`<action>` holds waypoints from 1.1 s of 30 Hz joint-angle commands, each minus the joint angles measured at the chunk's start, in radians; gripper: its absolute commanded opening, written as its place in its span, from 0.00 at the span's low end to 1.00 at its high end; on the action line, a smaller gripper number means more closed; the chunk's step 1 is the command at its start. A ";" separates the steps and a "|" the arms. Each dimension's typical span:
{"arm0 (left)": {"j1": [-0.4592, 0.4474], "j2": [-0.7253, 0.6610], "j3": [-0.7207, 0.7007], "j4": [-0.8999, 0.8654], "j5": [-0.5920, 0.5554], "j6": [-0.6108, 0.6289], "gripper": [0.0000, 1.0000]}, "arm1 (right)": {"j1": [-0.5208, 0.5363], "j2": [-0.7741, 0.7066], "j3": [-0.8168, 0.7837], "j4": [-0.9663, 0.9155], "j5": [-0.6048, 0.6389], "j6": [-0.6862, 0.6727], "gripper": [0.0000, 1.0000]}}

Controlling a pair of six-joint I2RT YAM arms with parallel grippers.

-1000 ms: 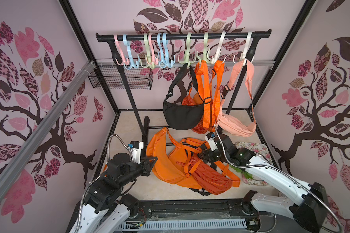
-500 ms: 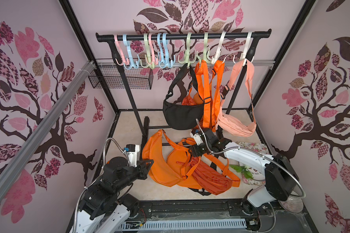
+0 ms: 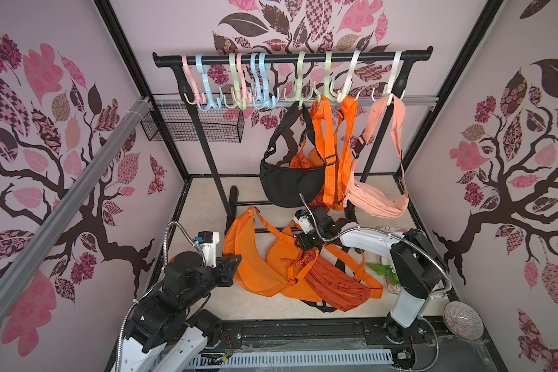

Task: Hang the bag on a hook
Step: Pick up the bag from the bag.

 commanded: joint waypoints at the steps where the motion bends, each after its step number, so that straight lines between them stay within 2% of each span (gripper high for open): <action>1: 0.004 -0.013 0.014 0.012 -0.018 -0.003 0.00 | 0.007 0.042 0.026 0.029 -0.001 -0.011 0.41; 4: 0.006 -0.017 0.010 0.014 -0.021 -0.006 0.00 | 0.008 0.063 0.029 0.040 0.009 -0.013 0.40; 6: 0.005 -0.022 0.007 0.016 -0.025 -0.007 0.00 | 0.010 0.070 0.035 0.035 0.011 -0.010 0.34; 7: 0.005 -0.022 0.006 0.014 -0.027 -0.009 0.00 | 0.010 0.068 0.036 0.034 0.010 -0.007 0.29; 10: 0.006 -0.039 0.010 0.022 -0.032 -0.007 0.00 | 0.014 0.044 0.030 0.036 0.006 0.003 0.01; 16: 0.005 -0.121 0.019 0.063 -0.056 0.016 0.00 | 0.067 -0.117 0.054 -0.027 0.066 0.016 0.00; 21: 0.005 -0.216 0.027 0.138 -0.061 0.044 0.00 | 0.083 -0.323 0.144 -0.090 0.127 0.011 0.00; 24: 0.006 -0.263 0.040 0.200 -0.053 0.062 0.00 | 0.082 -0.392 0.260 -0.138 0.147 -0.024 0.00; 28: 0.005 -0.284 0.065 0.299 -0.047 0.100 0.00 | 0.083 -0.376 0.485 -0.192 0.210 -0.094 0.00; 33: 0.004 -0.243 0.140 0.445 -0.025 0.191 0.00 | 0.081 -0.284 0.755 -0.098 0.311 -0.181 0.00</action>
